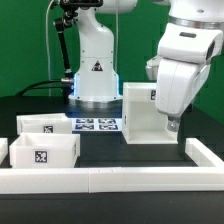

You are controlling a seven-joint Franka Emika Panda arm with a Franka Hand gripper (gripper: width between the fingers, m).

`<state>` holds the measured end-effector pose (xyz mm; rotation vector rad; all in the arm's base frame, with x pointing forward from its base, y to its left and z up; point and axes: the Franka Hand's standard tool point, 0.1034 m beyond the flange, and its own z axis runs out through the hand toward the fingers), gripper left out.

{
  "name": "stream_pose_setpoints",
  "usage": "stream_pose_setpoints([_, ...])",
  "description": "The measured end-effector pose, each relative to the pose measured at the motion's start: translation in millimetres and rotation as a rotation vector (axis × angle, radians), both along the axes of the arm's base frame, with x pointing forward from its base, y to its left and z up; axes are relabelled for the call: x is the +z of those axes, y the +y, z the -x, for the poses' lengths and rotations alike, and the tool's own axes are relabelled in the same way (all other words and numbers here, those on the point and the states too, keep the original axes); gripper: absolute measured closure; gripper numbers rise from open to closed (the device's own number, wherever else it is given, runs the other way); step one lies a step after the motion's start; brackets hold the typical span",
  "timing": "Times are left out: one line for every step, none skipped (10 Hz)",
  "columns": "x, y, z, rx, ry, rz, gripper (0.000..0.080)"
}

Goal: Assemble drawer

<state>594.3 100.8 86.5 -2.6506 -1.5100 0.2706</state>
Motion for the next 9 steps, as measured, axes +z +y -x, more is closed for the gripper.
stream_pose_setpoints([-0.1, 0.1, -0.1, 0.000, 0.000, 0.000, 0.0150])
stream_pose_setpoints([-0.1, 0.1, -0.1, 0.000, 0.000, 0.000, 0.0150])
stream_pose_setpoints([-0.1, 0.1, -0.1, 0.000, 0.000, 0.000, 0.0150])
stream_pose_setpoints([-0.3, -0.1, 0.0, 0.000, 0.000, 0.000, 0.0150])
stream_pose_setpoints([-0.7, -0.7, 0.5, -0.002, 0.000, 0.000, 0.0150])
stream_pose_setpoints([0.6, -2.6, 4.3, -0.053, -0.013, 0.009, 0.0150])
stream_pose_setpoints([2.4, -5.0, 14.4, -0.105, -0.016, 0.020, 0.0150])
stream_pose_setpoints([2.2, -6.1, 26.7, -0.211, -0.004, 0.046, 0.0150])
stream_pose_setpoints([1.4, -5.8, 29.8, -0.295, -0.002, 0.063, 0.0150])
